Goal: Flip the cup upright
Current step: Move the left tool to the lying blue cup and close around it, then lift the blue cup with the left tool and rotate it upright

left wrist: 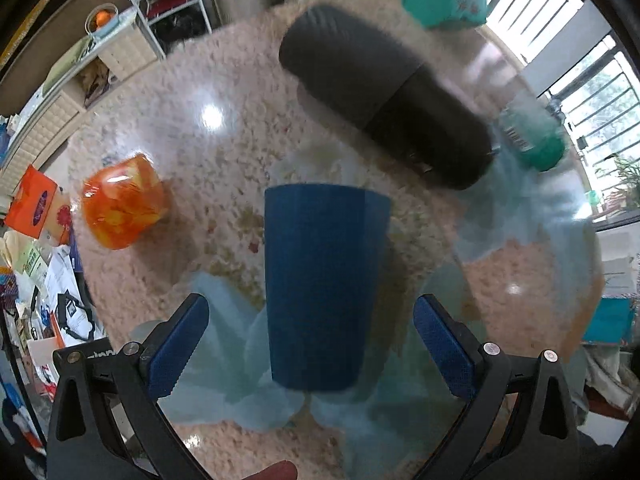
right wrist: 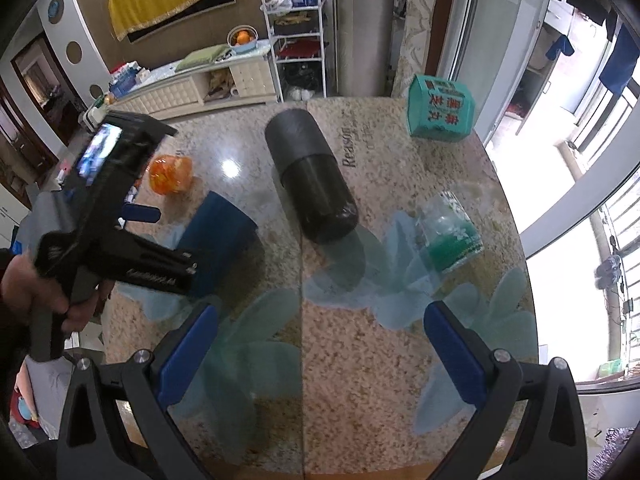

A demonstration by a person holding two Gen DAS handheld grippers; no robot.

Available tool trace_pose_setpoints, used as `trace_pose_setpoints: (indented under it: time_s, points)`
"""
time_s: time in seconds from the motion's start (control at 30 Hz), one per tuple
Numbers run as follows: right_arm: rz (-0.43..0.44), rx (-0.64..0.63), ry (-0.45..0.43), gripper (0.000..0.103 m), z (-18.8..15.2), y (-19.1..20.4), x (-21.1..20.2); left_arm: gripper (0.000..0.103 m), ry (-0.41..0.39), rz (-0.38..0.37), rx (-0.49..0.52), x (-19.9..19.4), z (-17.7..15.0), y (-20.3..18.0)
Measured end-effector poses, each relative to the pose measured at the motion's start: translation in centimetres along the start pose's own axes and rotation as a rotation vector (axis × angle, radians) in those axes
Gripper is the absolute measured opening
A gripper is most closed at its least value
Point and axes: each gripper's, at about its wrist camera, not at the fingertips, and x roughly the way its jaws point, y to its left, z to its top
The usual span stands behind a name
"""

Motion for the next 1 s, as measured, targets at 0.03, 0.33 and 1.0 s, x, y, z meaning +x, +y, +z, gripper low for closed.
trace_pose_setpoints:
  time_s: [0.03, 0.33, 1.0]
  points:
    - [-0.002, 0.002, 0.005, 0.103, 0.1, -0.2, 0.3, 0.103, 0.017, 0.004, -0.007, 0.8, 0.1, 0.1]
    - [0.006, 0.003, 0.053, 0.103, 0.2, -1.0, 1.7, 0.103, 0.066, -0.002, -0.053, 4.2, 0.2, 0.6]
    - [-0.046, 0.033, 0.008, 0.103, -0.7, -0.1, 0.1, 0.07, 0.02, -0.141, -0.09, 1.5, -4.8, 0.0]
